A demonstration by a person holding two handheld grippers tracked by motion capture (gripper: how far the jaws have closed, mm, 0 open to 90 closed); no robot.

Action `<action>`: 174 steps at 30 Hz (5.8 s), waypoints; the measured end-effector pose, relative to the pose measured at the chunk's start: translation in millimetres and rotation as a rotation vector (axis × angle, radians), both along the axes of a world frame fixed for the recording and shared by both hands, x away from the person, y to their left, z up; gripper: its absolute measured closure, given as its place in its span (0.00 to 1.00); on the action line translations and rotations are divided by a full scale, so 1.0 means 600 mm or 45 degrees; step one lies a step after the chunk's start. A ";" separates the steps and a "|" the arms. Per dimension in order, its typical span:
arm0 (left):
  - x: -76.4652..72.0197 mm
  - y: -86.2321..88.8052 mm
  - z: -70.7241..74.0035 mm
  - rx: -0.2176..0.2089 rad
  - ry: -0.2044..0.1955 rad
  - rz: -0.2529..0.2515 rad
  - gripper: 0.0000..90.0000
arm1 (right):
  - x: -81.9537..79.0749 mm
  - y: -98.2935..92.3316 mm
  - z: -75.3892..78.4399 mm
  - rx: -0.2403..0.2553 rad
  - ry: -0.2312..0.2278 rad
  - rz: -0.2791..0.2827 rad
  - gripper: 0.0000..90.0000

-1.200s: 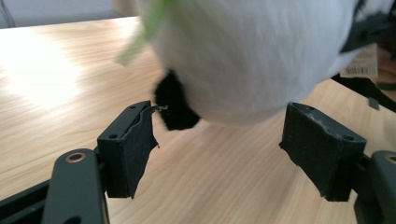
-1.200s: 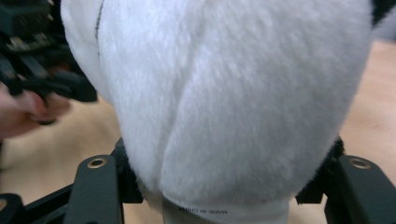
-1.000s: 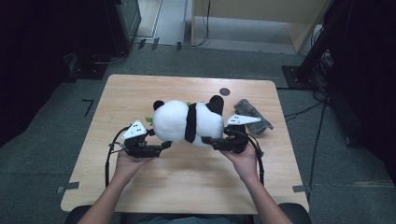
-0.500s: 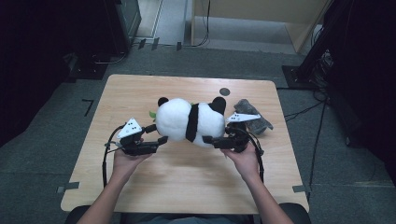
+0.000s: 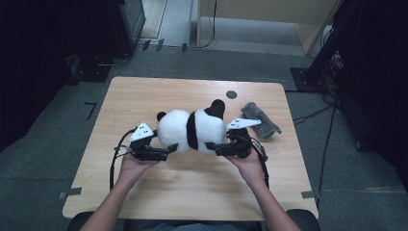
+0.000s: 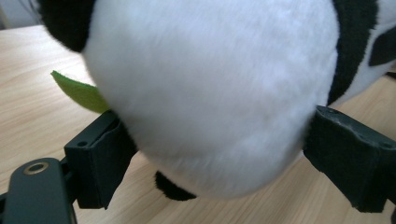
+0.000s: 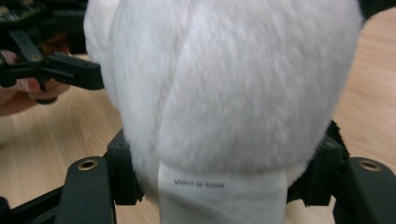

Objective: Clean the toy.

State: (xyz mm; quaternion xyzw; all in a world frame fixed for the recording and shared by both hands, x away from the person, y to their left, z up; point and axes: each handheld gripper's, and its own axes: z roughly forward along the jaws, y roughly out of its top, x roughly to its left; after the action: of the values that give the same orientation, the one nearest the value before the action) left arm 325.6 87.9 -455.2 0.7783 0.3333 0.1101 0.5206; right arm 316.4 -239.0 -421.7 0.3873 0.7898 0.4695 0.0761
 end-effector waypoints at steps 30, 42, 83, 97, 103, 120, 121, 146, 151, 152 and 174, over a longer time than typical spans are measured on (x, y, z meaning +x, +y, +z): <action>0.004 0.038 0.033 -0.178 0.113 0.091 0.67 | -0.018 -0.006 -0.012 -0.051 -0.188 0.121 0.47; 0.018 0.026 0.009 -0.149 0.220 0.096 0.40 | -0.009 -0.021 -0.016 -0.059 -0.104 0.063 0.45; 0.041 0.020 -0.002 0.003 0.158 0.155 0.31 | 0.021 -0.118 -0.017 -0.109 -0.257 -0.263 0.61; 0.041 0.019 -0.004 0.038 0.145 0.137 0.31 | 0.044 -0.158 -0.017 -0.067 -0.244 -0.401 0.65; 0.040 0.018 -0.006 0.044 0.138 0.136 0.31 | 0.067 -0.185 -0.023 -0.128 -0.297 -0.485 0.60; 0.040 0.016 -0.009 0.045 0.126 0.130 0.31 | 0.108 -0.239 -0.086 -0.191 -0.298 -0.594 0.51; 0.040 0.016 -0.010 0.049 0.124 0.130 0.31 | 0.114 -0.243 -0.095 -0.207 -0.298 -0.590 0.49; 0.039 0.014 -0.016 0.062 0.083 0.125 0.30 | 0.145 -0.244 -0.163 -0.213 -0.126 -0.640 0.66; 0.039 0.014 -0.017 0.056 0.088 0.128 0.30 | 0.151 -0.242 -0.165 -0.237 -0.070 -0.640 0.65; 0.039 0.014 -0.017 0.056 0.089 0.129 0.30 | 0.152 -0.244 -0.165 -0.229 -0.056 -0.638 0.65; 0.039 0.016 -0.022 0.063 0.085 0.129 0.30 | 0.155 -0.247 -0.166 -0.186 -0.004 -0.665 0.43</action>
State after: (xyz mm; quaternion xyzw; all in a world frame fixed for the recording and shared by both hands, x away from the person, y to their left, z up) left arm 349.0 97.7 -468.2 0.7761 0.3867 0.1186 0.4838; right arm 409.4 -387.2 -521.4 0.5707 0.6948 0.3764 0.2234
